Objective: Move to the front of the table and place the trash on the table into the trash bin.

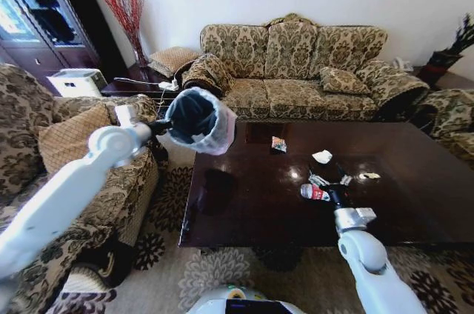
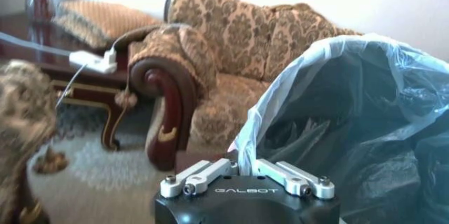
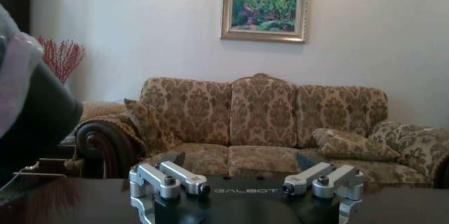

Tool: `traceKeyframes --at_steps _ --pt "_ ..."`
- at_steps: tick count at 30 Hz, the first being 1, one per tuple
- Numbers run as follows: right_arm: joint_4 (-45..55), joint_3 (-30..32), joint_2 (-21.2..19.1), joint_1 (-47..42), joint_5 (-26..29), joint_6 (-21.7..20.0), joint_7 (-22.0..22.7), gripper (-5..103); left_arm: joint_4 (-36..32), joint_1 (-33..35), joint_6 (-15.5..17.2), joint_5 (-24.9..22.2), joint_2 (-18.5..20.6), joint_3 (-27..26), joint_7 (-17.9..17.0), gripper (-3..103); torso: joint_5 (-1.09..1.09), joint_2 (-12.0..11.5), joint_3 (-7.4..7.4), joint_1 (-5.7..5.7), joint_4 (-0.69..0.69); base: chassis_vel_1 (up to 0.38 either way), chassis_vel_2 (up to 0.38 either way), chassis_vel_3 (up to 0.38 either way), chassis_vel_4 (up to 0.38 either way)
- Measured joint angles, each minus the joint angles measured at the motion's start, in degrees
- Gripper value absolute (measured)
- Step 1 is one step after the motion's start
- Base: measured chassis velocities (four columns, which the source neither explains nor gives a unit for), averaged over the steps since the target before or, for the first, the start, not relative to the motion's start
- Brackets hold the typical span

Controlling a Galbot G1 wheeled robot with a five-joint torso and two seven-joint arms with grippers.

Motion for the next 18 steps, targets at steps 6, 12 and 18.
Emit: traceKeyframes --at_steps 6,12,18 --pt "-1.83 1.54 1.65 0.06 -2.25 1.67 -0.51 100 4.51 -3.55 -2.64 12.90 -5.86 6.88 -0.09 0 -0.02 -0.01 0.01 0.00 0.02 0.000 0.000 0.000 0.000" --pt "-4.74 4.09 1.07 -0.06 -6.04 4.76 -2.33 100 8.80 -6.03 -3.56 25.43 -7.77 10.89 3.00 0 -0.01 0.00 0.00 0.00 0.03 0.000 0.000 0.000 0.000" --pt "-8.79 7.54 -1.03 -1.09 -7.00 8.66 -6.46 100 5.96 -7.95 -0.65 29.36 -4.83 15.87 8.94 0 0.00 0.00 0.00 -0.01 0.03 0.000 0.000 0.000 0.000"
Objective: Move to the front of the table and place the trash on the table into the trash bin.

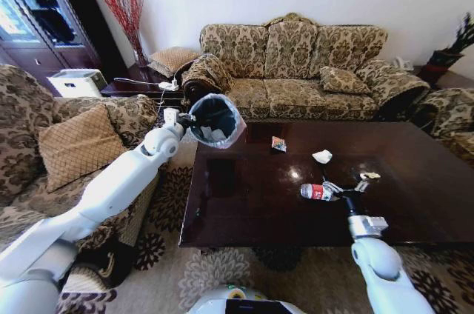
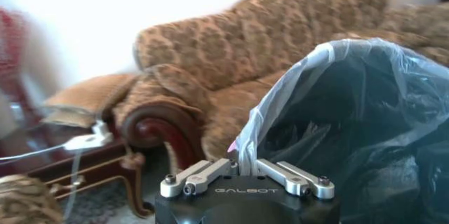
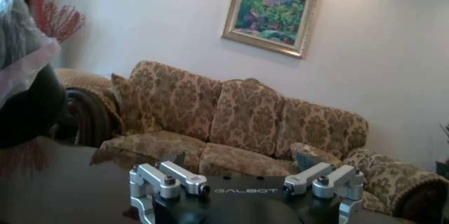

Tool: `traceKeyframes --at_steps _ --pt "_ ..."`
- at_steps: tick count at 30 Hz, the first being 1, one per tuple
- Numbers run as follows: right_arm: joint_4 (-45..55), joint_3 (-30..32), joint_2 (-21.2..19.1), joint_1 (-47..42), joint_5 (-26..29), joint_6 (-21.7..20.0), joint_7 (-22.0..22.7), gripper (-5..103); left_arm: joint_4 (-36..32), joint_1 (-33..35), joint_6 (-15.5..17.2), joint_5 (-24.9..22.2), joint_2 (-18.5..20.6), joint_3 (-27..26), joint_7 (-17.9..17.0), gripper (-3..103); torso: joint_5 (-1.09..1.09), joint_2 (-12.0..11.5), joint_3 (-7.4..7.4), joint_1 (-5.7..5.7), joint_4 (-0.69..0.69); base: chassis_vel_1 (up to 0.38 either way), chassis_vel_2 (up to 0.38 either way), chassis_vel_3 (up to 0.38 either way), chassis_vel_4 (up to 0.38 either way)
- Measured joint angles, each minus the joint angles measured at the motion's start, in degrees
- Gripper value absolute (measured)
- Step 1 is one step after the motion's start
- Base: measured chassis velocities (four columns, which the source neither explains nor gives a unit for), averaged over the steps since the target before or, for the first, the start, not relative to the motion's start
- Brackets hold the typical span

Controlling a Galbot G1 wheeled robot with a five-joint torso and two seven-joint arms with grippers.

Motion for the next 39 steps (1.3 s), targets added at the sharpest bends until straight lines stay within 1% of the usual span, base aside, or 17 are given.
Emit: traceKeyframes --at_steps 4,7,8,10,15,19,20,23,24,27,29,31,33,34,36,37,39 --pt "-0.79 1.96 -1.14 -1.31 2.30 0.73 -3.84 100 -2.08 -0.93 2.03 -4.50 0.73 0.56 0.38 0 -0.02 0.00 0.00 -0.01 -0.02 0.000 0.000 0.000 0.000" --pt "-0.97 3.56 -2.47 -3.14 7.87 -1.81 -6.30 100 -4.29 -3.79 5.10 -14.78 1.40 0.53 -1.74 0 -0.02 0.00 0.00 -0.01 -0.03 0.000 0.000 0.000 0.000" --pt "-0.97 3.56 -2.47 -3.14 7.87 -1.81 -6.30 100 -4.29 -3.79 5.10 -14.78 1.40 0.53 -1.74 0 -0.02 0.00 0.00 -0.01 -0.03 0.000 0.000 0.000 0.000" --pt "-3.17 3.74 -3.06 -3.26 11.45 -4.20 -6.91 100 -5.16 -6.35 6.72 -22.03 1.59 0.78 -2.90 0 0.00 0.01 -0.01 -0.01 -0.04 0.000 0.000 0.000 0.000" --pt "-7.76 3.26 -3.24 -1.18 12.11 -5.62 -6.96 100 -5.16 -7.32 6.90 -23.37 1.44 1.39 -3.26 0 0.01 0.01 -0.01 -0.01 -0.02 0.000 0.000 0.000 0.000" --pt "-10.58 2.07 -4.94 0.23 15.18 -11.90 -8.75 100 -5.37 -6.77 6.92 -23.12 1.29 2.20 -3.27 0 0.00 0.00 0.00 0.01 -0.01 0.000 0.000 0.000 0.000" --pt "-10.58 2.07 -4.94 0.23 15.18 -11.90 -8.75 100 -5.37 -6.77 6.92 -23.12 1.29 2.20 -3.27 0 0.00 0.00 0.00 0.01 -0.01 0.000 0.000 0.000 0.000" --pt "-14.92 0.53 -8.62 2.34 16.59 -14.26 -15.93 100 -5.89 -6.20 6.64 -22.78 1.22 2.34 -3.14 0 -0.02 0.01 -0.01 -0.01 -0.02 0.000 0.000 0.000 0.000" --pt "-14.92 0.53 -8.62 2.34 16.59 -14.26 -15.93 100 -5.89 -6.20 6.64 -22.78 1.22 2.34 -3.14 0 -0.02 0.01 -0.01 -0.01 -0.02 0.000 0.000 0.000 0.000" --pt "-21.31 -3.09 -13.09 7.21 17.68 -13.46 -23.54 100 -6.57 -5.38 6.21 -22.67 1.24 2.18 -3.03 0 0.03 0.00 0.00 0.00 -0.04 0.000 0.000 0.000 0.000" --pt "-22.73 -4.39 -14.83 8.86 18.47 -13.48 -25.40 100 -6.87 -5.12 6.15 -22.63 1.51 2.06 -3.01 0 0.02 0.00 0.00 0.01 -0.04 0.000 0.000 0.000 0.000" --pt "-25.81 -7.00 -18.65 13.01 19.97 -14.12 -31.33 100 -7.61 -4.53 6.03 -22.57 2.33 1.98 -3.00 0 -0.01 0.01 0.00 0.01 0.00 0.000 0.000 0.000 0.000" --pt "-26.88 -8.06 -20.12 14.38 20.46 -14.30 -33.29 100 -7.86 -4.34 6.01 -22.56 2.57 1.98 -2.99 0 -0.03 0.01 0.00 0.00 0.02 0.000 0.000 0.000 0.000" --pt "-29.46 -10.77 -22.99 17.42 21.33 -14.55 -37.65 100 -8.43 -4.00 5.97 -22.52 2.96 1.98 -2.98 0 -0.06 0.01 0.00 0.00 0.02 0.000 0.000 0.000 0.000" --pt "-32.27 -13.64 -25.16 20.18 21.44 -14.29 -41.53 100 -9.07 -3.59 5.94 -22.51 3.18 1.81 -2.96 0 -0.06 0.01 0.00 0.00 0.02 0.000 0.000 0.000 0.000" --pt "-32.27 -13.64 -25.16 20.18 21.44 -14.29 -41.53 100 -9.07 -3.59 5.94 -22.51 3.18 1.81 -2.96 0 -0.06 0.01 0.00 0.00 0.02 0.000 0.000 0.000 0.000" --pt "-39.91 -20.21 -27.91 26.62 20.06 -12.02 -50.15 100 -10.05 -2.01 5.75 -22.27 3.70 0.57 -2.92 0 0.00 0.01 0.00 0.01 -0.06 0.000 0.000 0.000 0.000"
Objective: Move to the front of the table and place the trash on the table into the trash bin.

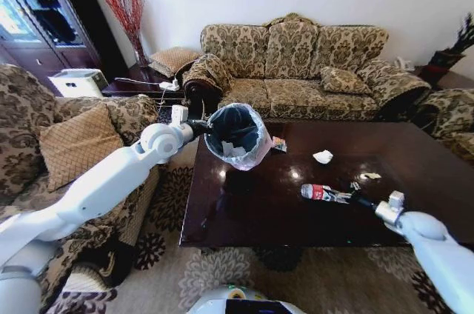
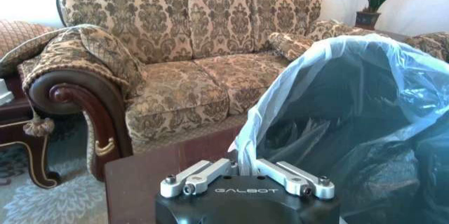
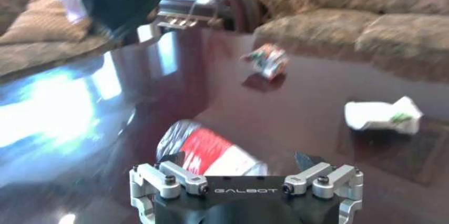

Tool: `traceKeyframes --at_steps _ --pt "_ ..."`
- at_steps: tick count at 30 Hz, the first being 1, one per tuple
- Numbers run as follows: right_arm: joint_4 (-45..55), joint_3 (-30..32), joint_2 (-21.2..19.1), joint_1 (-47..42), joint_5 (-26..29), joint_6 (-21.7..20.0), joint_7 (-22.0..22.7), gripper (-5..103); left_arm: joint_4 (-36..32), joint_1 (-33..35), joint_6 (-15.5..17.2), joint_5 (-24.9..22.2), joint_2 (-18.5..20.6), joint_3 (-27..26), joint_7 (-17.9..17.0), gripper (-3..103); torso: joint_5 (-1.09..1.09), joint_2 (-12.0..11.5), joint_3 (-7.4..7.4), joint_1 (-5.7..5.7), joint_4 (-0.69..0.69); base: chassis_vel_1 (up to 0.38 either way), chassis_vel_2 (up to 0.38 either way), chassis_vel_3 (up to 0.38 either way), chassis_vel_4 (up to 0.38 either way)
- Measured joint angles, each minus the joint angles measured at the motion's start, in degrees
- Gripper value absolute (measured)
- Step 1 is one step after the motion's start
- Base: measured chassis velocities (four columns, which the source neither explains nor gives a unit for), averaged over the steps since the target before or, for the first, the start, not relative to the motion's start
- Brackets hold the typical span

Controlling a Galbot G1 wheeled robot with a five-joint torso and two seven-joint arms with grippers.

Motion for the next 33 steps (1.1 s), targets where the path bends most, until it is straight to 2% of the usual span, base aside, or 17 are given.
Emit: traceKeyframes --at_steps 6,8,9,13,15,18,19,20,23,27,31,33 --pt "-4.29 -3.99 -0.11 3.69 -2.33 1.52 -3.92 101 -0.39 1.41 -0.18 0.37 0.57 -1.10 0.06 0 -0.01 0.00 0.00 0.00 0.06 0.000 0.000 0.000 0.000" --pt "-5.44 -4.99 0.47 4.60 -3.94 2.53 -3.95 94 -0.40 1.60 -0.31 0.49 0.71 -1.24 0.10 0 -0.03 0.00 0.00 0.00 0.05 0.000 0.000 0.000 0.000" --pt "-5.44 -4.99 0.47 4.60 -3.94 2.53 -3.95 94 -0.40 1.60 -0.31 0.49 0.71 -1.24 0.10 0 -0.03 0.00 0.00 0.00 0.05 0.000 0.000 0.000 0.000" --pt "-5.66 -5.45 1.55 4.42 -5.53 3.50 -3.76 73 -0.26 1.18 -0.48 0.58 0.65 -0.52 0.14 0 -0.01 0.00 0.00 -0.01 0.03 0.000 0.000 0.000 0.000" --pt "-5.54 -5.40 1.71 4.22 -5.59 3.59 -3.71 73 -0.22 0.87 -0.48 0.57 0.67 -0.12 0.14 0 -0.01 0.00 0.00 -0.01 0.03 0.000 0.000 0.000 0.000" --pt "-4.88 -4.58 2.02 3.15 -5.45 3.78 -3.47 57 0.05 -0.31 -0.48 0.54 0.85 1.18 0.14 0 -0.03 0.00 0.00 -0.01 0.03 0.000 0.000 0.000 0.000" --pt "-4.88 -4.58 2.02 3.15 -5.45 3.78 -3.47 57 0.05 -0.31 -0.48 0.54 0.85 1.18 0.14 0 -0.03 0.00 0.00 -0.01 0.03 0.000 0.000 0.000 0.000" --pt "-4.76 -4.41 2.02 2.98 -5.39 3.78 -3.45 52 0.13 -0.54 -0.48 0.52 0.87 1.44 0.14 0 -0.03 0.00 0.00 -0.01 0.04 0.000 0.000 0.000 0.000" --pt "-3.58 -2.92 2.01 1.76 -4.04 3.71 -2.76 42 0.53 -2.35 -0.36 0.30 1.29 3.52 0.14 0 -0.02 0.00 0.00 -0.01 0.03 0.000 0.000 0.000 0.000" --pt "-1.90 -1.55 2.00 0.54 -2.35 3.43 -1.57 38 0.81 -4.31 0.06 -0.71 2.07 5.74 0.16 0 -0.01 0.00 0.00 -0.01 0.04 0.000 0.000 0.000 0.000" --pt "4.67 2.84 2.54 -2.72 3.16 3.18 1.13 25 2.56 -9.12 2.01 -3.31 3.95 10.03 0.74 0 0.00 0.00 0.00 -0.01 0.03 0.000 0.000 0.000 0.000" --pt "6.93 3.83 2.65 -3.54 4.76 3.11 1.87 25 3.03 -10.07 2.24 -4.00 4.24 10.62 0.77 0 0.00 0.00 0.00 -0.01 0.04 0.000 0.000 0.000 0.000"
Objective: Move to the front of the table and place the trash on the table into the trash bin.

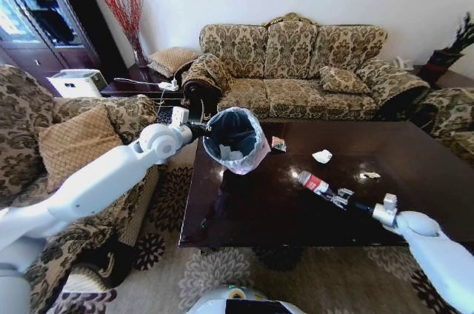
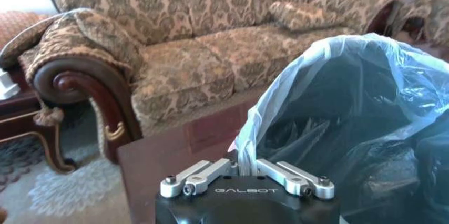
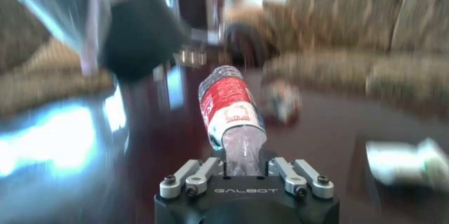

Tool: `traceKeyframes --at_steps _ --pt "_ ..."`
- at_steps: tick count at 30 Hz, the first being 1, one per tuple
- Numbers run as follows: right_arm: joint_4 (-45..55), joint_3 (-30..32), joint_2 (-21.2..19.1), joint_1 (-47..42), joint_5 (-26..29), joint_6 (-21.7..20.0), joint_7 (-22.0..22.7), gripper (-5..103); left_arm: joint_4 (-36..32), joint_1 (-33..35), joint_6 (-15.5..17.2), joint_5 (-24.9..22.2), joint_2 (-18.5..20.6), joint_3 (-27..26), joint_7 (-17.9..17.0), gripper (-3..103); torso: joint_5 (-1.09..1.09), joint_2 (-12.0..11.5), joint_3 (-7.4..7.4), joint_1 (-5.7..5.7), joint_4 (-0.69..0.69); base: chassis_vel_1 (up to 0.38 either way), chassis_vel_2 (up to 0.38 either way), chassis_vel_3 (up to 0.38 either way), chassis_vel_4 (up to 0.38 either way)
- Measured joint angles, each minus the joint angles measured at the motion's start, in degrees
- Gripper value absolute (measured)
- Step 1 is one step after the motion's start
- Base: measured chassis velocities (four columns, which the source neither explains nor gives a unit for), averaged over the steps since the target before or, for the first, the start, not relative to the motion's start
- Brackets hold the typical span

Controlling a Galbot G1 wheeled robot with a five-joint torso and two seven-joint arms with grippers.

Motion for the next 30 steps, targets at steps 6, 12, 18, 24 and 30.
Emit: traceKeyframes --at_steps 6,12,18,24,30 --pt "18.60 4.25 1.47 -3.04 8.59 -2.15 7.59 12 1.61 -2.33 1.16 -3.86 0.18 1.46 -0.59 0 -0.05 0.00 0.00 0.00 -0.02 0.000 0.000 0.000 0.000" --pt "42.13 -5.64 6.58 4.99 12.93 -5.36 26.01 4 1.54 -2.00 2.59 -6.67 -1.57 2.68 -2.35 0 -0.06 0.00 -0.01 0.00 0.02 0.000 0.000 0.000 0.000" --pt "46.72 -14.84 10.08 12.71 13.60 -6.58 33.91 4 0.82 -3.85 3.09 -6.81 -2.42 5.65 -2.51 0 -0.04 0.00 0.00 0.00 0.01 0.000 0.000 0.000 0.000" --pt "46.75 -21.11 12.22 15.55 12.91 -5.90 36.86 4 0.06 -5.38 3.35 -6.57 -3.34 7.62 -2.54 0 -0.03 0.00 0.00 0.00 -0.01 0.000 0.000 0.000 0.000" --pt "42.83 -23.86 13.55 14.77 7.63 -2.87 36.77 4 -0.27 -7.15 3.35 -6.48 -4.76 9.17 -2.62 0 -0.02 0.00 0.00 0.00 -0.02 0.000 0.000 0.000 0.000"
